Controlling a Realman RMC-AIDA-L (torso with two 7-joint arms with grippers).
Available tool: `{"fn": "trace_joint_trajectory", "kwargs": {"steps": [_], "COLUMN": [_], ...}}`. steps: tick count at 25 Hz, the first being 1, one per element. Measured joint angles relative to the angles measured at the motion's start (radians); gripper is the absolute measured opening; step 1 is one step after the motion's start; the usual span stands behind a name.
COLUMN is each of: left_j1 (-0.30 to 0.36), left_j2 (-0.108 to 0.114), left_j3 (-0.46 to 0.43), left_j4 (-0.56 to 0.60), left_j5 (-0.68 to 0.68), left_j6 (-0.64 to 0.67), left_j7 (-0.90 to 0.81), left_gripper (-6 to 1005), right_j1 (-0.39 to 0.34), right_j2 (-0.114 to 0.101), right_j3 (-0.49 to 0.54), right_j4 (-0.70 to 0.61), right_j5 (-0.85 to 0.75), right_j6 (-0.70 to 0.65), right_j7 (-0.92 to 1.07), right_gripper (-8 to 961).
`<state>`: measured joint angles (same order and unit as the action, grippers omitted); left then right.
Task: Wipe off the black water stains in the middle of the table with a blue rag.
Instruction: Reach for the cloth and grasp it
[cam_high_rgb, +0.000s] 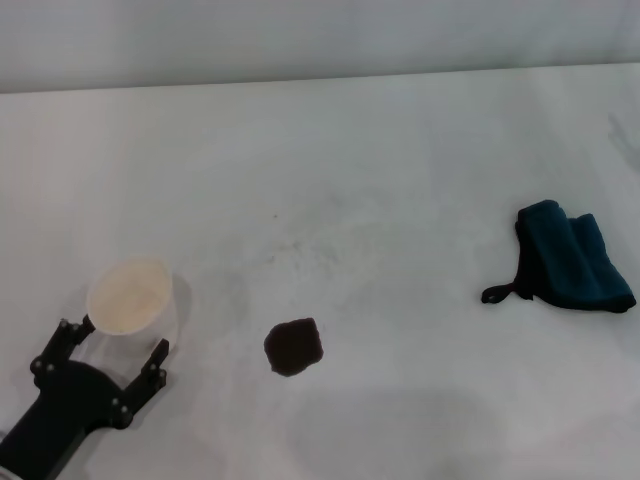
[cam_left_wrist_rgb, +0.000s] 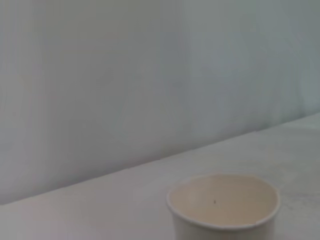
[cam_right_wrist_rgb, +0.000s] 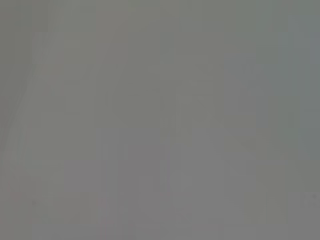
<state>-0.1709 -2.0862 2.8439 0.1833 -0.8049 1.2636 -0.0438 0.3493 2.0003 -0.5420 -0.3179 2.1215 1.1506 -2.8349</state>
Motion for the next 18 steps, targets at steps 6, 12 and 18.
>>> {"fn": "trace_joint_trajectory", "kwargs": {"steps": [6,12,18], "left_j1": [0.060,0.122,0.172], "left_j2": [0.000,0.001,0.006], "left_j3": [0.000,0.000,-0.001], "left_j4": [0.049,0.069,0.071], "left_j5": [-0.006,-0.034,-0.137], "left_j6": [0.022,0.059,0.143], "left_j7": [0.003,-0.004,-0.008], "left_gripper": [854,853,852], "right_j1": [0.000,-0.001,0.005], "right_j2": [0.000,0.002,0.004], "right_j3": [0.009,0.012,0.013], "right_j4": [0.004,0.025,0.097], "right_j5": [0.005,0.036,0.156], "right_j6": [-0.002,0.011,0.051], "right_j7": [-0.033,-0.051,-0.066], "right_gripper": [786,785,785]}}
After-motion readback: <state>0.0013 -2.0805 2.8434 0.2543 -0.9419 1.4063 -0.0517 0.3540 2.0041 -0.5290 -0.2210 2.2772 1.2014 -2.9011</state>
